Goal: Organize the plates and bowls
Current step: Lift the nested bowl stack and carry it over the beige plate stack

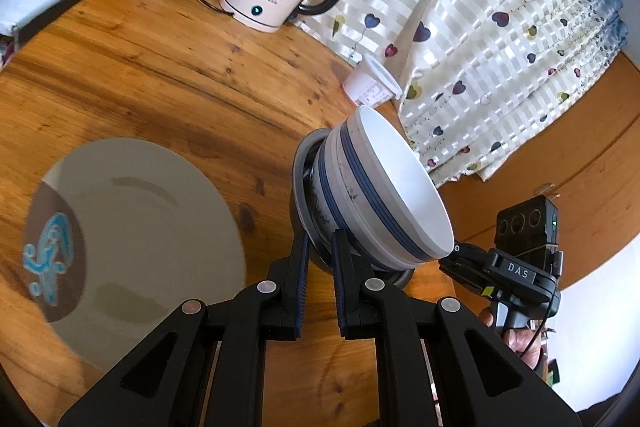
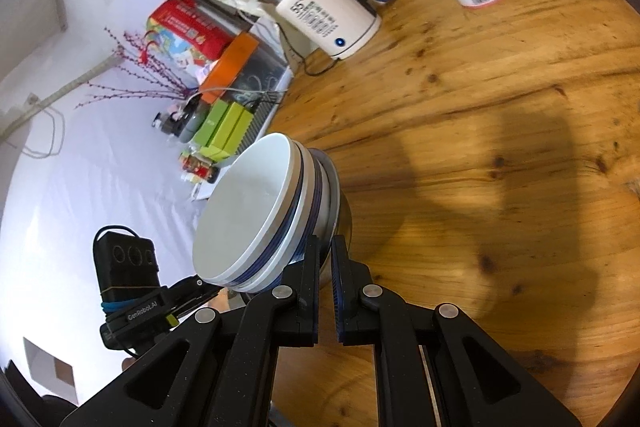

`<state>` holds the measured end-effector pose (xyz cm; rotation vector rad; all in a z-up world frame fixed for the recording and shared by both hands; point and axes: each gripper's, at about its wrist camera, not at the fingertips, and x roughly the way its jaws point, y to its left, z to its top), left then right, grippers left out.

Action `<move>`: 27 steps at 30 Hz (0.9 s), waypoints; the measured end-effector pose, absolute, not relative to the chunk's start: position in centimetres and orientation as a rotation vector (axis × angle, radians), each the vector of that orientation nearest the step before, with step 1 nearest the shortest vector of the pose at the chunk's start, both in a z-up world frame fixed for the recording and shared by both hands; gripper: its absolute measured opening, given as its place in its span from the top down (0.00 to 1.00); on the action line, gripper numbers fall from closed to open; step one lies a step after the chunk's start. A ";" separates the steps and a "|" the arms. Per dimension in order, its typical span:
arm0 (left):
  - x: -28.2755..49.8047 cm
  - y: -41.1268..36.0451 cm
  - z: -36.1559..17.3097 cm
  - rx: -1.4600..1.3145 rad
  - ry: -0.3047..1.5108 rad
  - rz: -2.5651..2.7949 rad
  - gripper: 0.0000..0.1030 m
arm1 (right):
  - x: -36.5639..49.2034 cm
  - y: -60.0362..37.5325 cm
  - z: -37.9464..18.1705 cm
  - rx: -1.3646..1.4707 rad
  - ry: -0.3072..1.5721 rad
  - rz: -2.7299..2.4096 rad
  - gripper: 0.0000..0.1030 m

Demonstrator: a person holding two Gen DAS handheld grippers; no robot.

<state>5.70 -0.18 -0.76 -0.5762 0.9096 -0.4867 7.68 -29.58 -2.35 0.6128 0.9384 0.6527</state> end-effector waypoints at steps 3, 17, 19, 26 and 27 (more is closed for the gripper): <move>5.3 0.8 -0.5 -0.580 0.897 -0.470 0.90 | 7.7 -28.6 -2.0 0.602 0.939 0.672 0.94; 2.6 5.5 -0.6 -0.615 0.869 -0.366 0.90 | 8.3 -23.4 -2.2 0.563 0.982 0.762 0.94; 2.2 6.1 -0.7 -0.620 0.867 -0.350 0.90 | 8.4 -22.3 -2.4 0.556 0.992 0.775 0.94; 1.0 8.2 -1.3 -0.641 0.860 -0.298 0.90 | 8.9 -19.9 -2.8 0.533 1.021 0.811 0.94; 0.9 8.3 -1.4 -0.643 0.860 -0.294 0.90 | 8.9 -19.6 -2.9 0.531 1.024 0.815 0.94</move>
